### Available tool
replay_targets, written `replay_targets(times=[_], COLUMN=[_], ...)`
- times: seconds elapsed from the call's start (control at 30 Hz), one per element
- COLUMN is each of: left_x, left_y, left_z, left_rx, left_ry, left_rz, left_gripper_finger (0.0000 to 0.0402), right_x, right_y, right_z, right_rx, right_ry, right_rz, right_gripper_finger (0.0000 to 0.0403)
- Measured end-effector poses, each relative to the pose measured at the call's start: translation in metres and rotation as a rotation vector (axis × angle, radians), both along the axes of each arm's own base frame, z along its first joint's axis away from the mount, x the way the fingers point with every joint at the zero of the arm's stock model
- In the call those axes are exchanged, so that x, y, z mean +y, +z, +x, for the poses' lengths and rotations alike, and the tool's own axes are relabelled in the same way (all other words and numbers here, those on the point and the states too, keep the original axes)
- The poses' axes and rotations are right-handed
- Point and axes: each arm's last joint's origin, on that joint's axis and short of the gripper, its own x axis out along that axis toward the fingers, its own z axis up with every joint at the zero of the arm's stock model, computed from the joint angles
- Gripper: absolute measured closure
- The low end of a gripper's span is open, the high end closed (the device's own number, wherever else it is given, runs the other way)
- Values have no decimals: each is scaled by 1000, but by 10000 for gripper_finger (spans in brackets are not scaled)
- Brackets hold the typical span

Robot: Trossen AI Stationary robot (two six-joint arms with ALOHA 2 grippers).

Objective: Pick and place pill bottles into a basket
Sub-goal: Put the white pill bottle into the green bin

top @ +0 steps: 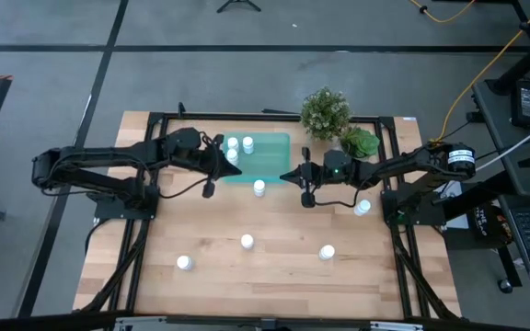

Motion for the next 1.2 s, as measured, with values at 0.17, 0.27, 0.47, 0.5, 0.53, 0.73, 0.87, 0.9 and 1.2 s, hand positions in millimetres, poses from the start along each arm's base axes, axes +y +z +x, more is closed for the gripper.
replay_targets(times=[0.17,0.27,0.47,0.5,0.53,0.73,0.87,0.9,1.2], left_x=[-5,-7,-7,-8,-8,-10,-12,-12,-16], left_y=[-7,-9,-14,-20,-28,-63,-70,-72,-87], left_z=[-3,-3,-2,-3,-4,-13,-19,-22,-33], left_rx=[79,90,86,93,100,76,19,16,-49], left_ry=[-52,-55,-55,-54,-49,-15,-11,-7,12], left_rz=[60,60,47,36,22,-39,-34,-39,-88], left_gripper_finger=[399,400,400,400,400,400,401,401,399], right_x=[0,6,20,21,23,28,28,29,49], right_y=[1,4,9,10,12,22,24,23,12], right_z=[1,5,16,17,19,26,28,27,22], right_rx=[-4,16,116,128,140,134,144,160,284], right_ry=[1,24,74,76,81,82,66,65,147], right_rz=[1,2,-13,-12,-11,36,84,85,43], right_gripper_finger=[398,398,398,398,398,393,379,375,365])
